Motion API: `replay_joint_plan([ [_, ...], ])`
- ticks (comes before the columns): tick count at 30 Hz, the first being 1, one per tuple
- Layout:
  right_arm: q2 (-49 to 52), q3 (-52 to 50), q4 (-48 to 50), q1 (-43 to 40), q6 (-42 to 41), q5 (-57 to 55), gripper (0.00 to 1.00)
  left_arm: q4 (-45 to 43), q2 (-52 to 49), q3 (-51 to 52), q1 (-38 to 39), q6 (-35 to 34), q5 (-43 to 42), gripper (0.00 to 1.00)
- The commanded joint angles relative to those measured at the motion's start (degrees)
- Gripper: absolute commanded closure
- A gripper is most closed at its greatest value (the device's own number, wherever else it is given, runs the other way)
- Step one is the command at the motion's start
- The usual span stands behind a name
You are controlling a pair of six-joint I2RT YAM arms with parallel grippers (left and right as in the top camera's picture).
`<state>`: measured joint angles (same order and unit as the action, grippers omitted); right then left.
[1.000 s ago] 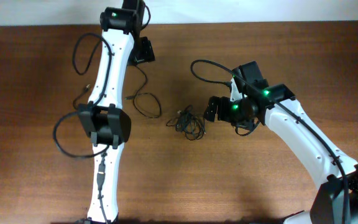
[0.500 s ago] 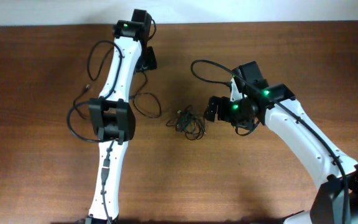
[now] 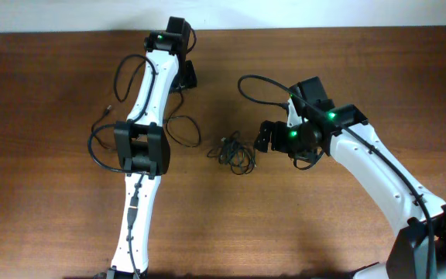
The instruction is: Untangle cables
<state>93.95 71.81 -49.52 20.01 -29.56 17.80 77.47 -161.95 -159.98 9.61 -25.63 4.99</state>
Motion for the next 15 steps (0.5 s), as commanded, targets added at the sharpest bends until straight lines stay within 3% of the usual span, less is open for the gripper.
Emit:
replay_joint_plan([
  [1,0.20,-0.31,-0.50,-0.13,0.17,-0.55,0.01,0.35,-3.80,-0.13,-0.63,-0.48,1.62,0.51],
  [5,0.20,-0.31,-0.85,-0.13,0.17,-0.55,0.01,0.76,-4.44,-0.13,-0.94,-0.48,2.38,0.71],
  [8,0.20,-0.31,-0.85,-0.13,0.17,-0.55,0.01,0.76,-4.42,-0.37,-0.94,-0.46,2.43,0.98],
  [15,0.20,-0.31,-1.22,-0.13,0.17,-0.52,0.01,6.60,-2.14,-11.19,-1.01,2.03,2.49,1.00],
])
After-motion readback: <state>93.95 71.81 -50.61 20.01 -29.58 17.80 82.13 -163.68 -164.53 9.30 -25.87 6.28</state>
